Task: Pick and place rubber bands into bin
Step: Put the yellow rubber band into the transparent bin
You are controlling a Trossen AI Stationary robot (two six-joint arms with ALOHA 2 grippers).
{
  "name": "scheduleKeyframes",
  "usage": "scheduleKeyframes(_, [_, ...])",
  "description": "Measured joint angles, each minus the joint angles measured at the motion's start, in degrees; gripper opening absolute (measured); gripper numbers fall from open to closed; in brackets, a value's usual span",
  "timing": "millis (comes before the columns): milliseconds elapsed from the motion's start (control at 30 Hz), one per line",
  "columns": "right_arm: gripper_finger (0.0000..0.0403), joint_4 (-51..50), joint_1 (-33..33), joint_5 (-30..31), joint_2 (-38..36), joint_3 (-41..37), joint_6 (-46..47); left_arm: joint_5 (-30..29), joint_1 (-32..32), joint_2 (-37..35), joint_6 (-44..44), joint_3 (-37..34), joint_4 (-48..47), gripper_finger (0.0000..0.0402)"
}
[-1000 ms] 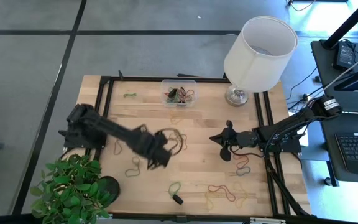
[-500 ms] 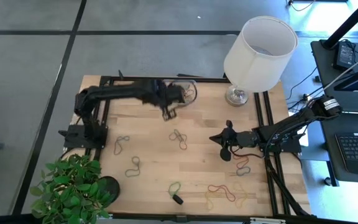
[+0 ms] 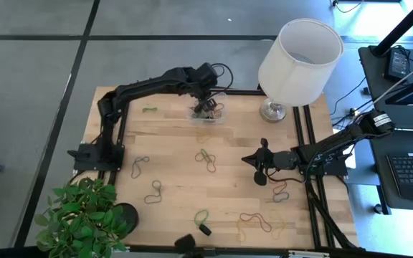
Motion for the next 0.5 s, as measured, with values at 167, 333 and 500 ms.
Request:
scheduleKeyframes(167, [0.0012,0.1,0.0,0.0,0.0,0.0,-1.1,0.0,2.7,5.5,0.1,0.0,0.4,0.0002])
scheduleKeyframes(333, [0.0012,0.1,0.0,0.0,0.0,0.0,-1.4,0.1,4.2,10.6,-0.3,0.0,0.8,0.0002])
scheduleKeyframes(500, [0.0012,0.1,0.0,0.0,0.0,0.0,-1.5,5.9,4.6,14.8,-1.6,0.0,2.6,0.0006])
